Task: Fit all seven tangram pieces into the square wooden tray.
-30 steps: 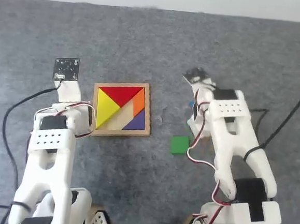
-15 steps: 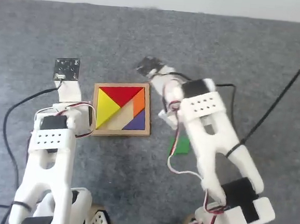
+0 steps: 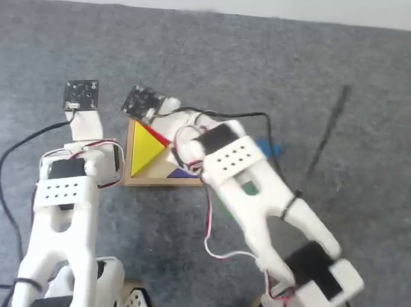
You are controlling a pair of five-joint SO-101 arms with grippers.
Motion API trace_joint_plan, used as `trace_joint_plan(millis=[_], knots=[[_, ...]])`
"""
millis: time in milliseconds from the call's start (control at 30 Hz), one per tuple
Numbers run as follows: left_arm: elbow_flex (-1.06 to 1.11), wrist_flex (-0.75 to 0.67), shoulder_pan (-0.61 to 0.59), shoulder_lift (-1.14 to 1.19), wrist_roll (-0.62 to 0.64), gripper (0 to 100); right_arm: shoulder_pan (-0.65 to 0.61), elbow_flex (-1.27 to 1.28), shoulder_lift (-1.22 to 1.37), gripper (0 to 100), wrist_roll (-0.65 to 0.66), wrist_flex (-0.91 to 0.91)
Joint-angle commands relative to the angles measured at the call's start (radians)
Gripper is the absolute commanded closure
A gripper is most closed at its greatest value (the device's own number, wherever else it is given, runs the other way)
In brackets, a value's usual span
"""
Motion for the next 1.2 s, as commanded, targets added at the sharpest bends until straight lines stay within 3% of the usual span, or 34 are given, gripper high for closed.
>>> trace_joint_plan(millis=[0,300,500,600,767,967,1067,1167], knots=[[-0.002,-0.017,-0.003,-0.04,0.005,99,-0.021,-0.031,0.061,85.5,0.0,-0.102],[-0.008,0.003,-0.089,-0.038,0.044,99,-0.084,-0.04,0.124,82.6,-0.054,-0.133],[-0.007,0.0,-0.089,-0.038,0.048,99,-0.096,-0.046,0.116,53.2,-0.023,-0.091],[-0.007,-0.002,-0.089,-0.038,0.057,99,-0.097,-0.054,0.094,50.5,-0.02,-0.058],[-0.007,-0.003,-0.086,-0.035,0.052,99,-0.004,-0.052,-0.01,63.7,-0.04,0.002],[-0.015,-0.018,0.094,-0.037,-0.025,99,0.226,-0.048,-0.159,98.3,-0.207,0.185],[-0.079,0.0,0.224,-0.021,-0.017,94,0.337,0.041,-0.214,97.8,-0.265,0.252],[-0.179,0.015,0.315,0.057,0.06,90,0.397,0.23,-0.214,98.2,-0.302,0.124]])
